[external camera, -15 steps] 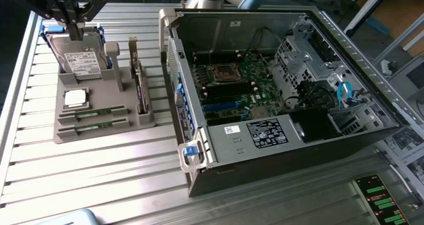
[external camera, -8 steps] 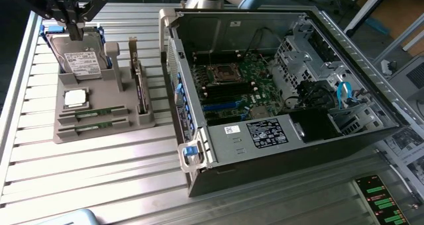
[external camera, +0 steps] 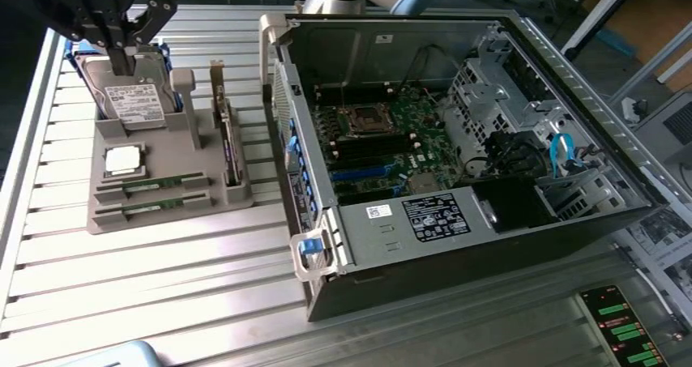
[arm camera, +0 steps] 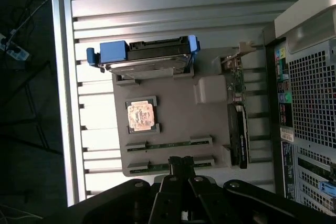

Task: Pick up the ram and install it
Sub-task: 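Reach for the ram, then pick up the ram and move it above insertion slot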

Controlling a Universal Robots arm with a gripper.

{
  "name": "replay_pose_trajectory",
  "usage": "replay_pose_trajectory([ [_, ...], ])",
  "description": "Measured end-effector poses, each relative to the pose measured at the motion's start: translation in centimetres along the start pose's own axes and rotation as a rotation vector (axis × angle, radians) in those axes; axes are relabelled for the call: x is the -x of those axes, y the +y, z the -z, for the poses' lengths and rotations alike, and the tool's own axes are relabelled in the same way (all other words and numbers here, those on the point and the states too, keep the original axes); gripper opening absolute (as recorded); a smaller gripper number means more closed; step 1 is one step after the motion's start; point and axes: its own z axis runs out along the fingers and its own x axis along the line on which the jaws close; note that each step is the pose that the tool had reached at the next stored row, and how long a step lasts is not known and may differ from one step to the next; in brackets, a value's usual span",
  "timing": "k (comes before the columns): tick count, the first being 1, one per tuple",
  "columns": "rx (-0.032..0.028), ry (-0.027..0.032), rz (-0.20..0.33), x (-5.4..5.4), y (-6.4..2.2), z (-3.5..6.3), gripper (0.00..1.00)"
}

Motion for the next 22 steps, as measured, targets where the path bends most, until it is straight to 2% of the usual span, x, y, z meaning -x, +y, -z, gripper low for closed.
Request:
replay_pose_trajectory([
  [6,0.0,-0.0001,0.0,0.07,-0.98,0.04,0.11],
  [22,0.0,-0.0001,0.0,0.08,-1.01,0.04,0.11],
])
